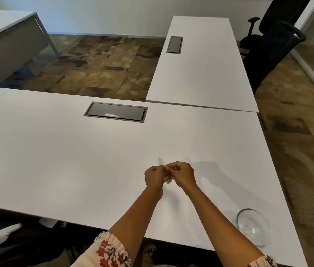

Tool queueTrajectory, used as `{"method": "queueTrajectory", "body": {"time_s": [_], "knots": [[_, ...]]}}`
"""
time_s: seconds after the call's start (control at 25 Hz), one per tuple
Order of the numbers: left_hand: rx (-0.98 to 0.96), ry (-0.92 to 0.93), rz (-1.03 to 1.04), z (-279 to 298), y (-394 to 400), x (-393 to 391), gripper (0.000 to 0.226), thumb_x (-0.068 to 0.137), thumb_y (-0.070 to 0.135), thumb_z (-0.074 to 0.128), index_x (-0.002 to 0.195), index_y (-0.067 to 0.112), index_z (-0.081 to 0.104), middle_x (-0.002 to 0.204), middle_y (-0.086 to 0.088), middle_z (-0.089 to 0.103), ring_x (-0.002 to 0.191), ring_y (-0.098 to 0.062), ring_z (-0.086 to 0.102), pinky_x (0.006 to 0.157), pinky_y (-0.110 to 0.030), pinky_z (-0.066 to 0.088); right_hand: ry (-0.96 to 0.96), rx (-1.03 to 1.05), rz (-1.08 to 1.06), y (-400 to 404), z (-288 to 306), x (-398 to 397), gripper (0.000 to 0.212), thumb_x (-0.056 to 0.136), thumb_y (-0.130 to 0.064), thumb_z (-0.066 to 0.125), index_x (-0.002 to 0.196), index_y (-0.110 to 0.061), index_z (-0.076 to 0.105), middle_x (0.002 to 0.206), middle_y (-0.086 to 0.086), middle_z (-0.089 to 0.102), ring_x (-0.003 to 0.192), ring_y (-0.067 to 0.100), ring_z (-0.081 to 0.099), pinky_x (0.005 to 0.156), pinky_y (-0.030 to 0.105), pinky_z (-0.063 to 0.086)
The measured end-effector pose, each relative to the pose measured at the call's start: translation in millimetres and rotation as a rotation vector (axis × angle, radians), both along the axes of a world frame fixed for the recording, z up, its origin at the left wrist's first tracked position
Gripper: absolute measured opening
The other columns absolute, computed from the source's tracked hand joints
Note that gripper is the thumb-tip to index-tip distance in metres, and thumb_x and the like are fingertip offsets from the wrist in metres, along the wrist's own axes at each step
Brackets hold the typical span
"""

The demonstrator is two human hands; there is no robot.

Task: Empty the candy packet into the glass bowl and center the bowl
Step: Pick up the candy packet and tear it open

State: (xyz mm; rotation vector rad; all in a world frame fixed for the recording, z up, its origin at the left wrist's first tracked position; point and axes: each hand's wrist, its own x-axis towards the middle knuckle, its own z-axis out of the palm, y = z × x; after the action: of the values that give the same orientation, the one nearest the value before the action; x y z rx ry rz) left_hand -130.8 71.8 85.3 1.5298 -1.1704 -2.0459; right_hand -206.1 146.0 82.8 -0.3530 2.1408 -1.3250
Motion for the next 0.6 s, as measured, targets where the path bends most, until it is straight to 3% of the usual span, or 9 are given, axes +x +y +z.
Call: {"method": "queueTrajectory", "body": {"time_s": [0.12, 0.24, 0.36, 0.44, 0.52, 0.6], "knots": [[0.053, -0.007, 0.008, 1.9, 0.7, -0.9, 0.014, 0.089, 0.000, 0.058, 0.082, -0.002, 0.069, 0.081, -0.017, 0.072, 0.074, -0.029, 0.072, 0.064, -0.032, 0.061, 0.055, 0.046, 0.022, -0.8, 0.5, 0.8, 0.010, 0.088, -0.015, 0.070, 0.093, -0.011, 0.078, 0.083, -0.001, 0.075, 0.078, 0.010, 0.070, 0.073, 0.021, 0.056], [0.031, -0.038, -0.013, 0.1, -1.3, 1.3, 0.013, 0.086, -0.004, 0.061, 0.080, -0.004, 0.072, 0.082, -0.021, 0.074, 0.073, -0.031, 0.073, 0.061, -0.032, 0.063, 0.076, 0.073, 0.044, 3.0, -1.3, -0.9, 0.010, 0.086, -0.014, 0.072, 0.092, -0.010, 0.078, 0.090, 0.004, 0.077, 0.084, 0.017, 0.072, 0.081, 0.030, 0.059], [-0.270, -0.217, -0.172, -2.4, -4.4, 4.5, 0.017, 0.081, -0.003, 0.058, 0.073, -0.001, 0.073, 0.077, -0.021, 0.075, 0.073, -0.034, 0.075, 0.072, -0.042, 0.065, 0.146, 0.107, 0.042, 4.9, 0.3, -1.4, 0.007, 0.082, -0.011, 0.072, 0.085, -0.010, 0.078, 0.085, 0.003, 0.077, 0.079, 0.017, 0.072, 0.078, 0.031, 0.059], [-0.453, -0.336, -0.280, -1.1, -5.4, 5.8, 0.015, 0.078, 0.002, 0.059, 0.072, -0.001, 0.073, 0.073, -0.016, 0.075, 0.072, -0.034, 0.074, 0.072, -0.041, 0.063, 0.206, 0.149, 0.045, 5.0, 2.1, -0.4, 0.007, 0.081, -0.010, 0.070, 0.082, -0.010, 0.077, 0.081, 0.001, 0.076, 0.075, 0.016, 0.071, 0.073, 0.030, 0.058], [-0.559, -0.405, -0.347, 1.1, -5.9, 5.3, 0.012, 0.079, 0.007, 0.061, 0.073, 0.000, 0.070, 0.070, -0.010, 0.072, 0.067, -0.028, 0.070, 0.060, -0.032, 0.056, 0.290, 0.204, 0.076, 5.9, 2.5, -0.7, 0.007, 0.079, -0.008, 0.068, 0.080, -0.010, 0.075, 0.080, 0.001, 0.074, 0.074, 0.017, 0.069, 0.066, 0.025, 0.054], [-0.627, -0.442, -0.392, 3.3, -5.7, 5.8, 0.012, 0.082, 0.012, 0.065, 0.072, 0.005, 0.066, 0.067, -0.001, 0.065, 0.060, -0.017, 0.061, 0.049, -0.022, 0.041, 0.343, 0.245, 0.111, 7.3, 2.9, -1.8, 0.006, 0.077, -0.007, 0.067, 0.080, -0.010, 0.072, 0.078, 0.002, 0.072, 0.072, 0.017, 0.067, 0.060, 0.023, 0.050]]}}
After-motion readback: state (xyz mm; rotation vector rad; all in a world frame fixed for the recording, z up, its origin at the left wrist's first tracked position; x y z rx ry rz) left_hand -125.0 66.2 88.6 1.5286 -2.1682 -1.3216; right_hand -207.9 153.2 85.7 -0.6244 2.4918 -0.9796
